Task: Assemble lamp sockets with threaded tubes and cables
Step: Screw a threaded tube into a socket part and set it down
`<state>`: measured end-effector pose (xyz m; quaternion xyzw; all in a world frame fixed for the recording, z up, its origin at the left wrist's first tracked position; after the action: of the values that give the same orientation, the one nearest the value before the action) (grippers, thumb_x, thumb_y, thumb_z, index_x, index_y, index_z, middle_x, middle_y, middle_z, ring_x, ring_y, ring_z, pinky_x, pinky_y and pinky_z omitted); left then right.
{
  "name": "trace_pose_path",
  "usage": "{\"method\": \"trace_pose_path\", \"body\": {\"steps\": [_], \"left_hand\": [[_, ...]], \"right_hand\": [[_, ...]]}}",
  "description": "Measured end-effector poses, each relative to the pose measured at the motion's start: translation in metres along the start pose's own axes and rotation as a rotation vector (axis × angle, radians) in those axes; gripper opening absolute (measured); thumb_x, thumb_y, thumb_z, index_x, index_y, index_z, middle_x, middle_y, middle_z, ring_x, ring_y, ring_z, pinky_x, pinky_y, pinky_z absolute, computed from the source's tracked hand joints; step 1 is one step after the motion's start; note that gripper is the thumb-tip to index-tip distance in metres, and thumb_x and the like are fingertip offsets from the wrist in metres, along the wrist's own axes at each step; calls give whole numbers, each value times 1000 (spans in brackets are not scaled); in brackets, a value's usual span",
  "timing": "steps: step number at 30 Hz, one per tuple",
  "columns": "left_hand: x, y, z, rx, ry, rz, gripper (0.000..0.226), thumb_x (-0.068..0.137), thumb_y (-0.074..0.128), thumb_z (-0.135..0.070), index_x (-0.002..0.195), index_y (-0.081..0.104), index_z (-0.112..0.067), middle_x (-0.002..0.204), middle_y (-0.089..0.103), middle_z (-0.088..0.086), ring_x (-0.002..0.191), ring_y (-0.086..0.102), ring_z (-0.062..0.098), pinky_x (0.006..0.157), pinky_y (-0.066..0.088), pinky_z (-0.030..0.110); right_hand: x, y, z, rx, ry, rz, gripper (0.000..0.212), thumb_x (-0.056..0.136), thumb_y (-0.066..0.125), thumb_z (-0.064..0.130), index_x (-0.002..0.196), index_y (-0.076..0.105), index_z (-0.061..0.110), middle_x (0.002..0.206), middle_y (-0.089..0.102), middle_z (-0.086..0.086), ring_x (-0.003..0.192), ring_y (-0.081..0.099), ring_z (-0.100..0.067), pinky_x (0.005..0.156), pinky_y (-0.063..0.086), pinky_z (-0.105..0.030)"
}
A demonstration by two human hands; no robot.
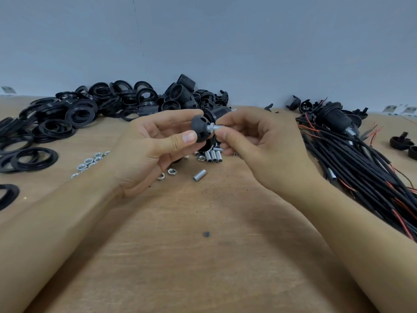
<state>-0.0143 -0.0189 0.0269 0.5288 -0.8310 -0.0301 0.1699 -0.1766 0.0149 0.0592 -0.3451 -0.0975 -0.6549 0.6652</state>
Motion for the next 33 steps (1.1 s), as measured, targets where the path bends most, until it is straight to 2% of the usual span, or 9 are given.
{"method": "trace_pose_path", "body": {"steps": [6,12,15,19,21,24,26,30,33], "left_hand": [[-3,0,-7,43,61,0,47,73,74,-12,118,66,-9,118,71,13,114,67,27,91,55,30],[-3,3,-3,71,15,-24,36,86,62,-22,115,67,-1,105,74,15,93,73,26,79,57,24],[-2,2,-5,-26,18,2,30,83,66,-10,112,68,-5,108,73,15,104,71,26,86,57,29],[-1,1,2,-158,-44,-17,43,68,75,-6,110,67,-6,107,72,19,107,70,28,86,58,31],[-1,2,4,-159,-56,-12,39,72,74,-7,110,66,-7,104,74,15,104,71,27,84,58,31],[-1,5,6,-62,-82,16,38,84,65,-24,116,64,-5,108,74,14,101,73,27,80,58,27],[-1,5,6,-17,-91,9,45,82,66,-35,116,66,-5,106,74,13,88,73,19,75,58,24],[0,2,4,-58,-52,-11,41,70,76,-21,109,66,-12,93,72,4,68,64,13,70,56,23],[-1,7,4,-45,-23,54,36,75,72,-7,110,65,-14,103,71,9,79,61,18,72,55,24]], "right_hand": [[1,1,-3,53,11,23,12,90,67,4,92,70,16,76,68,3,68,68,-13,67,58,-26],[-4,5,14,-112,-169,41,9,89,67,5,95,72,9,80,70,10,74,69,-9,69,59,-26],[-5,5,10,-95,-112,9,7,90,69,11,96,71,14,79,68,10,72,69,-12,68,60,-32],[-4,8,1,23,9,-8,7,90,69,10,95,71,15,78,68,4,71,70,-13,66,59,-23],[-3,7,0,62,25,-10,8,90,68,8,95,70,14,79,70,2,72,70,-13,67,58,-24],[-2,4,6,38,-55,-32,9,90,67,5,94,69,13,83,71,0,78,71,-13,71,59,-25],[-3,4,10,-21,-112,-33,10,91,66,4,95,69,13,84,70,2,80,71,-12,73,58,-23],[-4,4,4,-20,-33,-24,5,92,66,14,92,70,12,75,68,4,70,69,-10,67,59,-24],[-5,3,1,-159,-3,-50,32,97,58,30,77,67,7,61,64,-2,57,64,-17,57,55,-39]]}}
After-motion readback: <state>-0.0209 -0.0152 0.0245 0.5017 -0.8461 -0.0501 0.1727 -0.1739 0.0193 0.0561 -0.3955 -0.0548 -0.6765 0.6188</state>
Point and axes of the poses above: each hand's wrist, its own x-axis towards the middle knuckle, its own y-axis out of the palm, z = x × y, the point moved 7 cm from there along x, towards the middle knuckle
